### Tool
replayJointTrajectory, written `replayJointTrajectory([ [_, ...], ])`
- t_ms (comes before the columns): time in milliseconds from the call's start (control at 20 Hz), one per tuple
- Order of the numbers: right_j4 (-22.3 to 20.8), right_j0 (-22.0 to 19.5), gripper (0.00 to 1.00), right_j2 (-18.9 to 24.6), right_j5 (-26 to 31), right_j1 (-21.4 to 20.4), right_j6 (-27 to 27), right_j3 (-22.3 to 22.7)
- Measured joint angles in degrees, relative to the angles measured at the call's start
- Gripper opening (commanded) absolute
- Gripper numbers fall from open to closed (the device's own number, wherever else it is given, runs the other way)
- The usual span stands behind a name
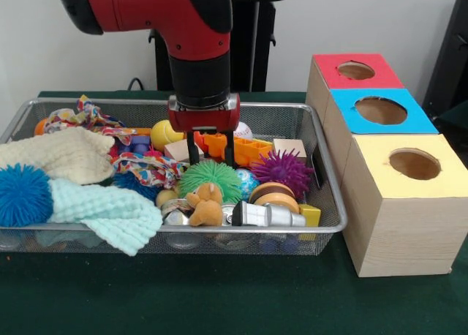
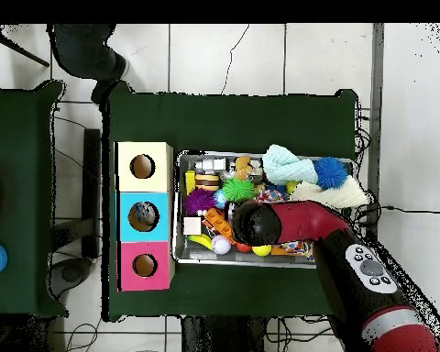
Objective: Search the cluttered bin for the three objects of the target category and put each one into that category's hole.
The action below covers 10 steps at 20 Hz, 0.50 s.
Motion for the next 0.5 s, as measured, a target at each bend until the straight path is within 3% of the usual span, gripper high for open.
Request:
replayJointTrajectory([
  [500,0.07,0.72,1.00,-3.48,-4.45,2.40,0.00,-0.02],
])
